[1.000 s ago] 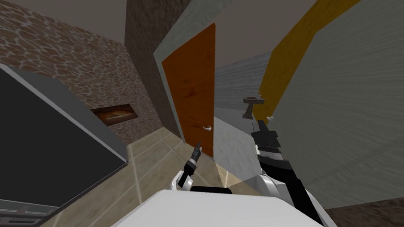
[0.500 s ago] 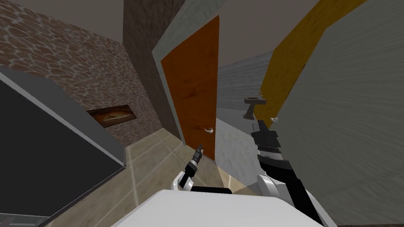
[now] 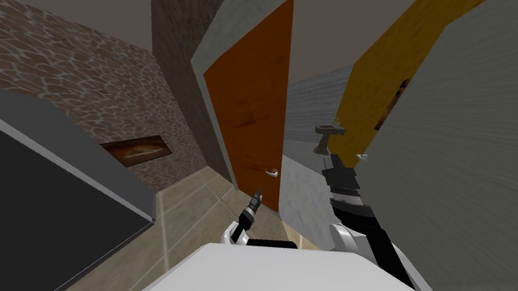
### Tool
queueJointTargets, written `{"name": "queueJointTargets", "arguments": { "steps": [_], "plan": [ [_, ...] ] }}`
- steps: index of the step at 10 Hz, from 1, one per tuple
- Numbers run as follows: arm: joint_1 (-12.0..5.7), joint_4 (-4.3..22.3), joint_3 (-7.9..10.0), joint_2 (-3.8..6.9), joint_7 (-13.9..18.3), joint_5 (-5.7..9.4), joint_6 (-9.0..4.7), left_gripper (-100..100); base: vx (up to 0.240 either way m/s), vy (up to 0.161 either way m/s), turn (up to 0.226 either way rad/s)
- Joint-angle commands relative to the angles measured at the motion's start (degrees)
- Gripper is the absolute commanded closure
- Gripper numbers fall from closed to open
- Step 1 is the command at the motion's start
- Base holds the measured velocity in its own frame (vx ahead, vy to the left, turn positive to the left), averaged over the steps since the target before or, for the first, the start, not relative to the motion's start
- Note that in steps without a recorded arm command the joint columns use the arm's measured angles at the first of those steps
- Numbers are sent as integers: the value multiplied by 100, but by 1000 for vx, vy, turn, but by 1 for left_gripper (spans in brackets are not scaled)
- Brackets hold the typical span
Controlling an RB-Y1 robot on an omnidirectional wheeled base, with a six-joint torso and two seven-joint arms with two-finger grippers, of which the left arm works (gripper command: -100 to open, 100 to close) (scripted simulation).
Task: Push the door open
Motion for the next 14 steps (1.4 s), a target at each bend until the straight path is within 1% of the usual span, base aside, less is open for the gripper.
{"name": "queueJointTargets", "arguments": {
  "steps": [1,4,6,8,12,13,14],
  "plan": [
    [0,0,0,0,0,0,0,-100,106,25,-2],
    [-16,55,33,9,-29,18,-8,-100,137,-59,-25],
    [-23,83,56,0,-52,31,-14,-100,152,-105,-28],
    [-32,123,88,-28,-85,49,-22,-100,219,-97,-38],
    [-47,188,141,-117,-138,78,-34,-100,179,-105,-28],
    [-43,171,133,-101,-129,73,-28,-100,68,-37,1],
    [-43,171,133,-101,-129,73,-28,100,-9,3,3]
  ]
}}
